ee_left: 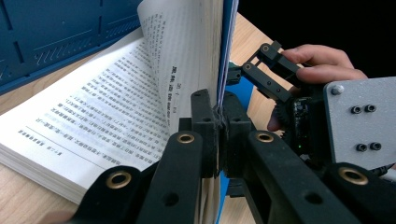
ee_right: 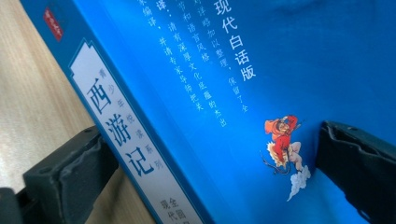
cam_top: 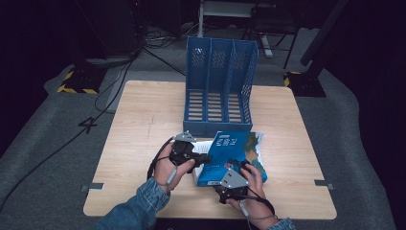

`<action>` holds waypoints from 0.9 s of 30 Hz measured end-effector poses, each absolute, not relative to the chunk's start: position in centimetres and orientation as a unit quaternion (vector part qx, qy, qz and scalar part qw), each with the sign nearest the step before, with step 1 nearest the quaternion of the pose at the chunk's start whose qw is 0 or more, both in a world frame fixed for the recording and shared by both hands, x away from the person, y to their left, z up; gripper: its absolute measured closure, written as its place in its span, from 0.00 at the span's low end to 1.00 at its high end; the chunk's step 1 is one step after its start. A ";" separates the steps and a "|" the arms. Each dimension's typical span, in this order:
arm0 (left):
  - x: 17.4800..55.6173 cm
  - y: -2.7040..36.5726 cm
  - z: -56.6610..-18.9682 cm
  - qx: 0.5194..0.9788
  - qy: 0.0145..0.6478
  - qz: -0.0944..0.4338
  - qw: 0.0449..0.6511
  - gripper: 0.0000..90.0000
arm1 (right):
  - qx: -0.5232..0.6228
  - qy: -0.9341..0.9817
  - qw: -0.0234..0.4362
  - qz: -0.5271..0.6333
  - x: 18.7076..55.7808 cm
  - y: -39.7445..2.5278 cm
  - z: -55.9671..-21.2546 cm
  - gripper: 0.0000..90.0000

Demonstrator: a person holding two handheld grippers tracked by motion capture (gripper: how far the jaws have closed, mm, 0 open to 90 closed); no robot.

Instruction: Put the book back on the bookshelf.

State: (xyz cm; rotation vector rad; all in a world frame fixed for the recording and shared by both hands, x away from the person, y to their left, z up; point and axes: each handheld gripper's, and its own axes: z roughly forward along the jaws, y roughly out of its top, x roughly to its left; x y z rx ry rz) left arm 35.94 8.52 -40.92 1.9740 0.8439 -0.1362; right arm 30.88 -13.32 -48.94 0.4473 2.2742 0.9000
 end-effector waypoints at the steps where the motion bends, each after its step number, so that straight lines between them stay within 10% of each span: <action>1: 35.9 8.4 -40.9 0.808 0.344 -0.055 0.476 0.96 | 0.171 0.866 0.323 0.341 30.9 -13.3 -49.0 0.00; 20: 35.7 8.4 -41.7 0.813 0.364 -0.021 0.454 0.95 | 0.124 0.866 0.371 0.312 31.4 -12.3 -50.2 0.00; 27: 35.5 9.1 -43.3 0.811 0.391 -0.027 0.434 0.77 | 0.109 0.871 0.337 0.341 32.2 -13.0 -50.3 0.00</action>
